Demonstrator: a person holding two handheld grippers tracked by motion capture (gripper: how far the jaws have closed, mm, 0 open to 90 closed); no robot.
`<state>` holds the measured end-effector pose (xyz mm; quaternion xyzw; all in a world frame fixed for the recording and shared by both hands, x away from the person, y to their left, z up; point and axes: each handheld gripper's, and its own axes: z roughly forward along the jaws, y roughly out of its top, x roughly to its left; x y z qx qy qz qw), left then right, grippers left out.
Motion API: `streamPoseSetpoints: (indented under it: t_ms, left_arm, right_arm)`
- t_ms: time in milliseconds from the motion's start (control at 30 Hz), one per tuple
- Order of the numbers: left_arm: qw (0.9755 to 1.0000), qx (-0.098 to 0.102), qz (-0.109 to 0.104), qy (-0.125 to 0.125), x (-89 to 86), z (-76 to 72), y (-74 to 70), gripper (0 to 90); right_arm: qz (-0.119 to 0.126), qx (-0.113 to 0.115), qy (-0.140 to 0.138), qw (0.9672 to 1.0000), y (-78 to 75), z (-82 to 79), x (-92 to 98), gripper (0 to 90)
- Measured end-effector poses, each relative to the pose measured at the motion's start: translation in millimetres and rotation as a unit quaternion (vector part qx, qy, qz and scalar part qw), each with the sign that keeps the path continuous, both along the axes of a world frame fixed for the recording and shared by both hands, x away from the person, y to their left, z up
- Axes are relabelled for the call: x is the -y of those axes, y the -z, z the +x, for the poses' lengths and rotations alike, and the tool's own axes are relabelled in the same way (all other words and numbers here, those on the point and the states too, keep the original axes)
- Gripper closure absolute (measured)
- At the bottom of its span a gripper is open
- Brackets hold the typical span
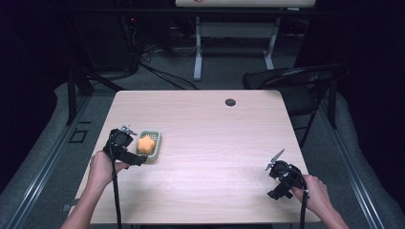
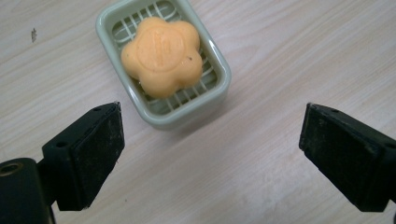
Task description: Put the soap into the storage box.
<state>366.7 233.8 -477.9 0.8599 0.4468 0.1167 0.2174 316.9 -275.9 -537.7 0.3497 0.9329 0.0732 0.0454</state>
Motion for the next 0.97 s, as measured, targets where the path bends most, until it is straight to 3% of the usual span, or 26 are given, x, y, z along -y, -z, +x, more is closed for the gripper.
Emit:
streamPoseSetpoints:
  t_ms: [400, 533, 600, 700, 867, 900, 967]
  left_arm:
    - [0.9993, -0.032, 0.019, -0.006, -11.1, -30.1, 20.0, 1.4]
    - [0.999, -0.038, 0.016, -0.013, -16.6, -34.8, 25.7, 0.4]
    - [0.9984, -0.055, 0.012, -0.013, -20.2, -40.7, 32.8, 0.4]
    - [0.9979, -0.062, 0.011, -0.012, -20.8, -44.2, 37.7, 0.3]
    - [0.9983, -0.056, 0.01, -0.016, -20.1, -44.6, 39.1, 0.3]
    - [0.9982, -0.058, 0.011, -0.014, -19.7, -44.0, 39.2, 0.2]
    - [0.9982, -0.058, 0.011, -0.014, -19.2, -43.6, 39.6, 0.2]
  right_arm:
    - [-0.002, 0.002, -0.001, 1.0, -0.5, -0.2, -0.4, 15.6]
    - [-0.006, 0.006, 0.001, 1.0, -0.8, -0.1, -0.1, 15.7]
    - [-0.004, 0.005, 0.001, 1.0, 0.0, -0.1, 0.0, 15.7]
    - [-0.006, 0.006, 0.0, 1.0, -0.2, -0.1, -0.6, 15.7]
    - [-0.012, 0.004, -0.006, 0.9999, -0.8, 0.7, -0.7, 15.7]
    - [-0.001, 0.008, 0.001, 1.0, 1.1, -0.3, -0.7, 15.7]
    - [-0.002, 0.009, 0.001, 1.0, 1.3, -0.2, -0.5, 15.7]
